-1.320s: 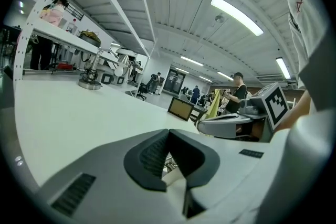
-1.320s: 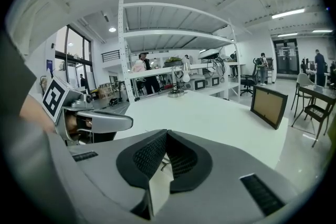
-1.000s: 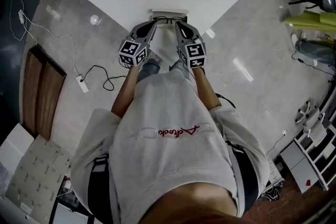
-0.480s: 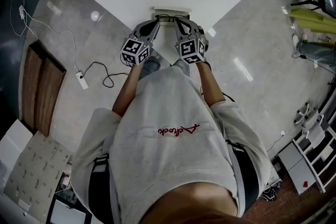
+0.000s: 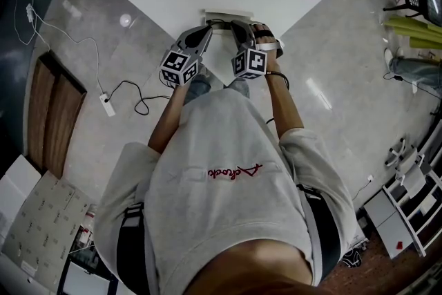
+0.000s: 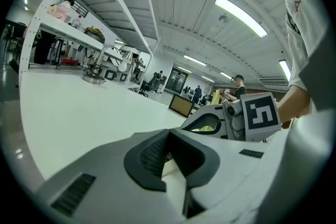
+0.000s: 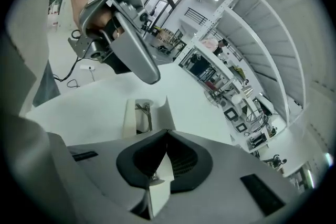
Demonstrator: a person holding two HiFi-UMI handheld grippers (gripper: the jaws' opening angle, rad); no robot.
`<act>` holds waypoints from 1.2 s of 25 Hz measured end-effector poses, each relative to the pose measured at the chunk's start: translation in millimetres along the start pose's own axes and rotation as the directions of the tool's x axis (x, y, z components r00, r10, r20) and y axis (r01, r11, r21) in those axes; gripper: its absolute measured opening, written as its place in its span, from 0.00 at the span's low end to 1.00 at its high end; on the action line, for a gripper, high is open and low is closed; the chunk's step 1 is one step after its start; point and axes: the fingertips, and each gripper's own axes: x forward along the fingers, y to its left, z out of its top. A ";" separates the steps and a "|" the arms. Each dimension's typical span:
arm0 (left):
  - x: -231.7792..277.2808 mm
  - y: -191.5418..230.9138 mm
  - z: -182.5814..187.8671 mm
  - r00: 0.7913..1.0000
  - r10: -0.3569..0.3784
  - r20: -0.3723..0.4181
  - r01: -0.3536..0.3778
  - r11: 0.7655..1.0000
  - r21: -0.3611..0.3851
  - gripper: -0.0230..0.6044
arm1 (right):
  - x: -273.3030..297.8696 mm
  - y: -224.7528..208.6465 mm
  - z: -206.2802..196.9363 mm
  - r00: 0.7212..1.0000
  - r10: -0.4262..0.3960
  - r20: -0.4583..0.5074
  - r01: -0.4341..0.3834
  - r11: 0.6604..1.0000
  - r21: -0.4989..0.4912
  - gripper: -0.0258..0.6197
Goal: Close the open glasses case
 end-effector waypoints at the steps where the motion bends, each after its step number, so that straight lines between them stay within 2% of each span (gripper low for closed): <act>1: -0.5 -0.8 -0.1 1.000 0.001 0.001 -0.001 1.000 0.001 0.08 | -0.4 -2.7 0.0 1.000 -0.010 0.002 0.010 1.000 0.010 0.09; 2: -0.7 -1.6 -0.3 1.000 0.001 0.000 -0.001 1.000 0.002 0.08 | -0.6 -5.5 0.5 1.000 -0.016 0.004 0.016 1.000 0.020 0.10; 4: -0.7 -1.3 -0.5 1.000 0.002 0.000 -0.002 1.000 0.002 0.08 | 1.8 -11.1 1.7 1.000 -0.018 0.002 0.018 0.999 0.030 0.22; 8: 0.3 -2.2 -1.5 1.000 0.000 0.000 0.000 1.000 -0.003 0.08 | 12.9 -16.8 -6.3 0.999 0.003 -0.040 -0.002 1.000 0.025 0.26; 12: 1.0 -2.4 -1.0 1.000 0.000 -0.001 0.000 1.000 -0.003 0.08 | 17.9 -21.6 -10.7 0.998 0.011 -0.057 -0.011 1.000 0.011 0.25; 15: -0.3 0.5 -2.6 1.000 0.005 -0.004 -0.005 1.000 -0.001 0.08 | 19.8 -19.8 -10.9 0.998 0.013 -0.060 -0.014 1.000 -0.022 0.12; 25: 1.5 1.1 1.7 1.000 0.006 0.002 -0.006 1.000 0.001 0.08 | 16.2 -16.8 -9.9 0.998 0.018 -0.052 -0.018 1.000 0.000 0.11; 30: -2.1 9.9 5.8 0.999 0.028 0.019 -0.028 1.000 -0.006 0.08 | 6.5 -1.7 -6.8 0.999 0.023 -0.042 -0.022 0.999 0.027 0.11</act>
